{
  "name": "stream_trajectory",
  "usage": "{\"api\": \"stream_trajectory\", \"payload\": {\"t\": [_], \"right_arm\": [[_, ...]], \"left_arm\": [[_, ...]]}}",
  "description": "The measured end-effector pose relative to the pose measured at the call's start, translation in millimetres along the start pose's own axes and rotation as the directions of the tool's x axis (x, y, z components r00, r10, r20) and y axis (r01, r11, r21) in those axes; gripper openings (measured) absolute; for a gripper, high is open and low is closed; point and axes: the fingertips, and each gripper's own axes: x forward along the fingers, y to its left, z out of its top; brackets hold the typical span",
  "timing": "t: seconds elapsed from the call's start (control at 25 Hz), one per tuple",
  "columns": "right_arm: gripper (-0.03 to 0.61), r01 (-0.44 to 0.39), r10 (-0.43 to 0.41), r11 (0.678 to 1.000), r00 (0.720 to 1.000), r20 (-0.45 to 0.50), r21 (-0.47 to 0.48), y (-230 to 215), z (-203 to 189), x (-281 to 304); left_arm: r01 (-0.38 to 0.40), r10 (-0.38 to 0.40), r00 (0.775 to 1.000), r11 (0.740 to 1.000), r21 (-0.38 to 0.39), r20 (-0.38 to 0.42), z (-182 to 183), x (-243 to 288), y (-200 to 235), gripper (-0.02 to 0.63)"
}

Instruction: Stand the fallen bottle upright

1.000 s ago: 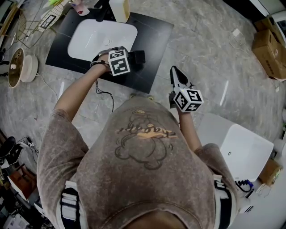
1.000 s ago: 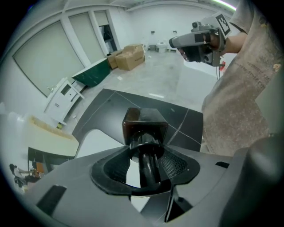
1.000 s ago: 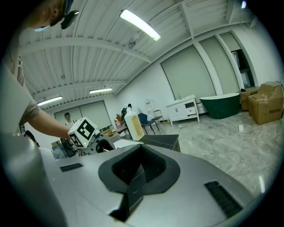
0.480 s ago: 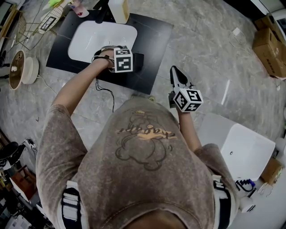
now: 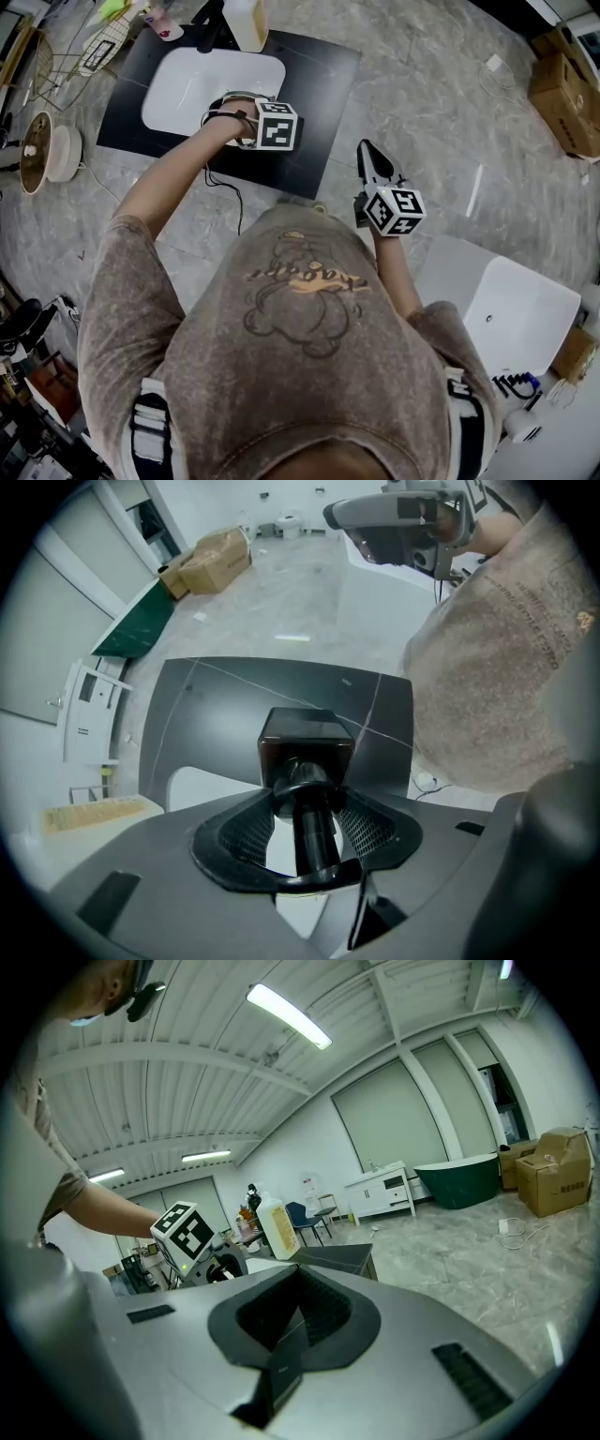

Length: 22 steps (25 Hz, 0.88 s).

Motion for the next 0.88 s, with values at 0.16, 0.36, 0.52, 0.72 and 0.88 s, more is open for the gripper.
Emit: {"api": "stream_trajectory", "payload": {"t": [0.16, 0.36, 0.52, 0.72, 0.88], "right_arm": [[-0.005, 0.008, -0.008, 1.000, 1.000, 0.002, 0.004, -3, -1, -4], [-0.005, 0.018, -0.018, 1.000, 1.000, 0.002, 0.008, -6, -2, -8], [-0.005, 0.021, -0.021, 1.000, 1.000, 0.005, 0.013, -6, -1, -9], [-0.005, 0.029, -0.029, 0.999, 1.000, 0.009, 0.024, -8, -4, -15], [-0.005, 0.037, -0.038, 0.999, 0.999, 0.014, 0.031, -11, -5, -20]], "left_arm": [[0.025, -0.024, 1.000, 1.000, 0.006, -0.020, 8, -1, -5, 0.232], [0.025, -0.022, 0.996, 0.999, 0.040, -0.082, 14, -2, -8, 0.232], [0.027, -0.020, 0.994, 0.998, 0.064, -0.110, 14, -1, -7, 0.232], [0.026, -0.011, 0.988, 0.995, 0.093, -0.155, 17, 0, -8, 0.233], [0.025, 0.005, 0.977, 0.990, 0.137, -0.213, 22, 0, -9, 0.233]]}}
